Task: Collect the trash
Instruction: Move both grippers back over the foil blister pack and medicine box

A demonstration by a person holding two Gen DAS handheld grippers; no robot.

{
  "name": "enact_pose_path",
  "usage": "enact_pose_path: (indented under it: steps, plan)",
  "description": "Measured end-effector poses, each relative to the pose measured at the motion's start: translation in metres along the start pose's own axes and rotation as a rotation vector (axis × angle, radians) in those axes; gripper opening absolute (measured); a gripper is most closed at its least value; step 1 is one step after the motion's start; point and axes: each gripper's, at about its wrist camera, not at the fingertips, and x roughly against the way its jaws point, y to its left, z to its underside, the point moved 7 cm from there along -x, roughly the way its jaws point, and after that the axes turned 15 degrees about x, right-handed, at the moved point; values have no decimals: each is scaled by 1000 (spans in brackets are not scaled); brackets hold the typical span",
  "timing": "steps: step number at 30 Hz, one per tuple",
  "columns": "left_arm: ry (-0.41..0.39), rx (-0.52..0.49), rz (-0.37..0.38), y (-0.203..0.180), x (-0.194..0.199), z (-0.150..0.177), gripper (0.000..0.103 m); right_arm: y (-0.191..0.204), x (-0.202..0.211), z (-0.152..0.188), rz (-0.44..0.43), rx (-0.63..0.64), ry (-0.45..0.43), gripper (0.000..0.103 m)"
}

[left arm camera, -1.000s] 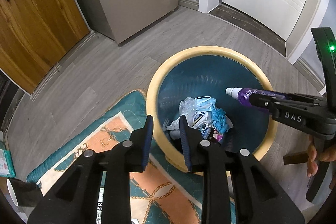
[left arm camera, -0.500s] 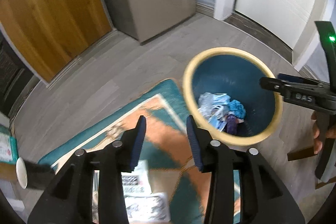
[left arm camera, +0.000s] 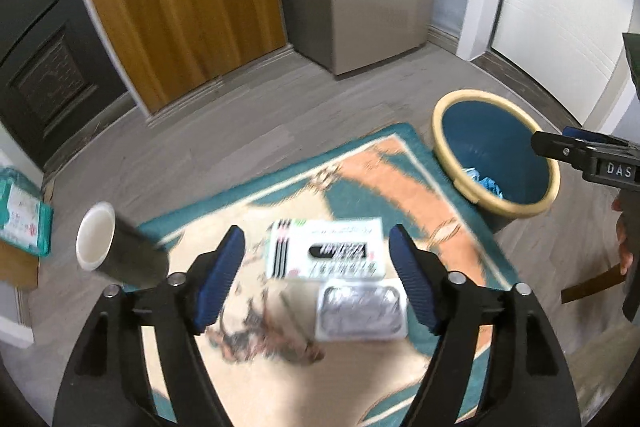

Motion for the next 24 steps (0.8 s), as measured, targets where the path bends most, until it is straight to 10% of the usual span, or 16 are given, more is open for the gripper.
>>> enact_pose_path:
  steps: [9,24]
  plan:
    - [119,116,-46,46,-35,71,83,32,-15,7,-13,30,58,94]
    - [215,7,8,-6,-101,107,90,32,-37,10,-34,9,93,94]
